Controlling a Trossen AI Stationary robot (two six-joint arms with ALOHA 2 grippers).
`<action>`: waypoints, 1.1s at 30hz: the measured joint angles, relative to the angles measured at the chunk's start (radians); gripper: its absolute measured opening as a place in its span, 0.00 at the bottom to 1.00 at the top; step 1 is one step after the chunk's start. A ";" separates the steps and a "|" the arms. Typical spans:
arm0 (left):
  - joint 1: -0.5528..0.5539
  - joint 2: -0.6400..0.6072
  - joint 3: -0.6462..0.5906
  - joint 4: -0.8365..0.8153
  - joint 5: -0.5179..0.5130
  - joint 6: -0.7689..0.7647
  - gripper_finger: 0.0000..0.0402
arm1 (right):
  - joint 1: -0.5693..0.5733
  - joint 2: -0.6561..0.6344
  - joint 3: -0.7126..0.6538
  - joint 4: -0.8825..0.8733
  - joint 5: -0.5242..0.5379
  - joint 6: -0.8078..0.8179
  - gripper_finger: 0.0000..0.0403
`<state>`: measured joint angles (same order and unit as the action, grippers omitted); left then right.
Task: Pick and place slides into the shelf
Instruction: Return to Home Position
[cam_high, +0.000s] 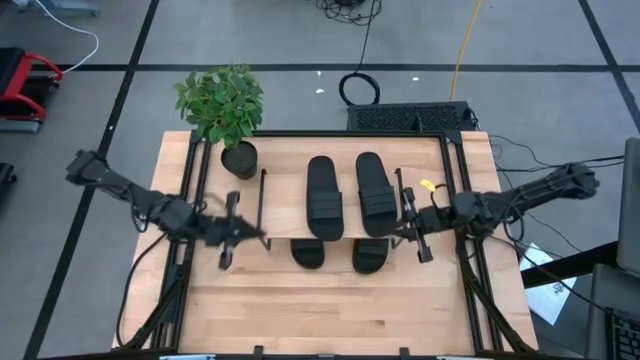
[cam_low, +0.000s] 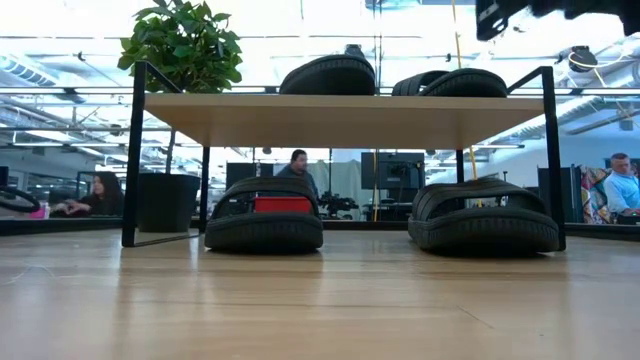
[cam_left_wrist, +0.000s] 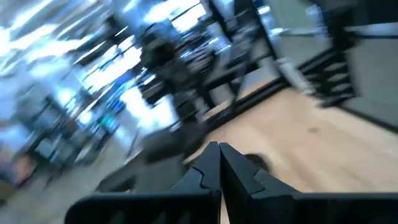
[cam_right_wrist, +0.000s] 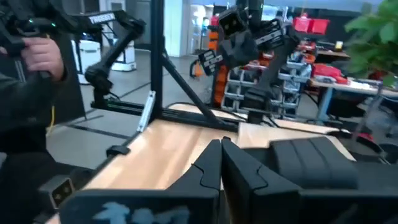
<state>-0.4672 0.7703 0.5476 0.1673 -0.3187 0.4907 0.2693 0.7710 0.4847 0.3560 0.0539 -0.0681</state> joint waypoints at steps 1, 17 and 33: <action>0.036 -0.005 0.000 -0.002 0.000 -0.023 0.00 | -0.027 -0.003 0.000 -0.008 -0.015 0.000 0.00; 0.132 -0.411 -0.256 -0.045 0.135 -0.115 0.00 | -0.204 -0.169 -0.093 -0.064 -0.186 0.018 0.00; 0.178 -0.665 -0.361 -0.244 0.113 -0.284 0.00 | -0.207 -0.434 -0.308 0.045 -0.161 0.092 0.00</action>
<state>-0.2896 0.1054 0.1864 -0.0769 -0.2055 0.2064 0.0621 0.3374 0.1764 0.4010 -0.1070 0.0240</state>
